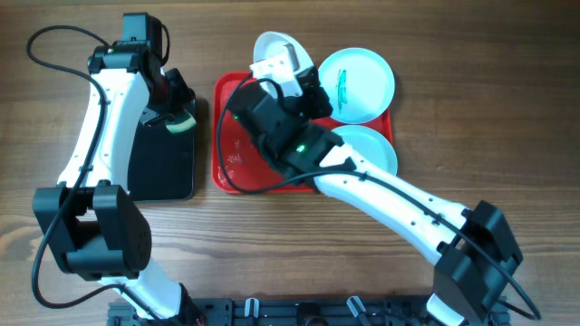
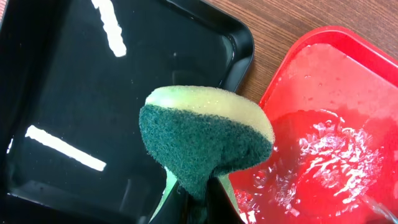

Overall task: Clean dirty plates on tray and stack at the side
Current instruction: 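Lift the cleaned plate with the right gripper and carry it right, then set the plate down on the table right of the red tray, then grip the lower right plate with the right gripper, drag it left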

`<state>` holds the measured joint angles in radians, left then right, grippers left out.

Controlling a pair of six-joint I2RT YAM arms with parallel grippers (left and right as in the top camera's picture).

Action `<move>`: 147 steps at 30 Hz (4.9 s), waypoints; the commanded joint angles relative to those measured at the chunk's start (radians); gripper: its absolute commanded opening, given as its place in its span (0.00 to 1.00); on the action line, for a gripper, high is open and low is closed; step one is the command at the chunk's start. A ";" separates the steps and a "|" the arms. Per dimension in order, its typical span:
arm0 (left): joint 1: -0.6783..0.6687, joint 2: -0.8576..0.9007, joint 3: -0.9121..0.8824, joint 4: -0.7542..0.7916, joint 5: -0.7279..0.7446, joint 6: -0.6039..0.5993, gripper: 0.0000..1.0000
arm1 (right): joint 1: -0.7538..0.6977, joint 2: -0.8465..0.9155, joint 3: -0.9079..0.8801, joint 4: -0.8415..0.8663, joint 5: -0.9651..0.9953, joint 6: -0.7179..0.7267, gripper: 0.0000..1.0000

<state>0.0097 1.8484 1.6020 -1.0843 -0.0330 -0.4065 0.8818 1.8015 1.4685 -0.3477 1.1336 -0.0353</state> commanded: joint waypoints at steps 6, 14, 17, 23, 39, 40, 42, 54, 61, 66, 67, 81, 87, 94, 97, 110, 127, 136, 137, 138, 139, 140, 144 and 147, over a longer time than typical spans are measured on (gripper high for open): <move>0.005 -0.008 0.005 0.002 -0.010 -0.017 0.04 | 0.058 0.002 0.013 0.127 0.154 -0.234 0.04; 0.005 -0.008 0.005 0.003 -0.010 -0.017 0.04 | 0.058 0.002 0.013 0.127 0.154 -0.251 0.04; 0.005 -0.008 0.005 0.003 -0.010 -0.017 0.04 | 0.058 0.002 0.013 0.127 0.155 -0.250 0.04; 0.005 -0.008 0.005 0.002 -0.010 -0.017 0.04 | 0.053 0.001 0.013 0.178 0.155 -0.312 0.04; 0.005 -0.008 0.005 0.003 -0.010 -0.017 0.04 | -0.205 -0.125 0.013 -0.319 -0.827 0.225 0.04; 0.005 -0.008 0.005 0.003 -0.010 -0.017 0.04 | -0.248 -0.140 0.013 -0.328 -0.901 0.226 0.04; 0.005 -0.008 0.005 0.003 -0.010 -0.017 0.04 | -0.372 -0.182 0.013 -0.352 -1.080 0.226 0.04; 0.005 -0.008 0.005 0.002 -0.010 -0.017 0.04 | -1.118 -0.236 -0.031 -0.468 -1.330 0.231 0.04; 0.005 -0.008 0.005 0.002 -0.010 -0.017 0.04 | -1.300 -0.234 -0.264 -0.288 -1.310 0.250 0.04; 0.005 -0.008 0.005 0.002 -0.010 -0.017 0.04 | -1.320 -0.234 -0.481 -0.034 -1.265 0.284 0.04; 0.005 -0.008 0.005 0.002 -0.010 -0.017 0.04 | -1.320 -0.234 -0.525 0.018 -1.255 0.296 0.04; 0.005 -0.008 0.005 0.004 -0.010 -0.017 0.04 | -1.318 -0.145 -0.645 0.182 -1.254 0.323 0.54; 0.005 -0.008 0.005 0.010 -0.010 -0.017 0.04 | -1.270 -0.302 -0.495 -0.119 -1.329 0.269 0.55; 0.005 -0.008 0.005 0.010 -0.010 -0.017 0.04 | -1.168 -0.377 -0.479 -0.274 -1.408 0.243 0.54; 0.005 -0.008 0.005 0.010 -0.010 -0.017 0.04 | -1.082 -0.362 -0.480 -0.357 -1.430 0.200 0.52; 0.005 -0.008 0.005 0.010 -0.010 -0.017 0.04 | -0.830 -0.102 -0.528 -0.289 -1.426 0.147 0.34; 0.005 -0.008 0.005 0.010 -0.010 -0.017 0.04 | -0.753 -0.093 -0.484 -0.297 -1.421 0.233 0.05; 0.005 -0.008 0.005 0.012 -0.010 -0.017 0.04 | -0.481 -0.092 -0.371 -0.266 -1.180 0.555 0.04; 0.005 -0.008 0.005 0.013 -0.010 -0.017 0.04 | -0.471 -0.092 -0.351 -0.262 -1.181 0.572 0.04; 0.005 -0.008 0.005 0.014 -0.010 -0.017 0.04 | -0.463 -0.092 -0.336 -0.251 -1.181 0.594 0.04; 0.005 -0.008 0.005 0.014 -0.010 -0.017 0.04 | -0.455 -0.092 -0.327 -0.234 -1.181 0.610 0.04; 0.005 -0.008 0.005 0.014 -0.010 -0.017 0.04 | -0.446 -0.090 -0.318 -0.213 -1.181 0.623 0.04; 0.005 -0.008 0.005 0.014 -0.010 -0.017 0.04 | -0.407 -0.037 -0.309 -0.115 -1.166 0.692 0.04; 0.005 -0.008 0.005 0.014 -0.010 -0.017 0.04 | -0.396 0.036 -0.291 -0.080 -1.190 0.717 0.04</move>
<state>0.0097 1.8484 1.6020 -1.0733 -0.0330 -0.4065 0.4759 1.7576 1.1477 -0.4446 -0.0502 0.6209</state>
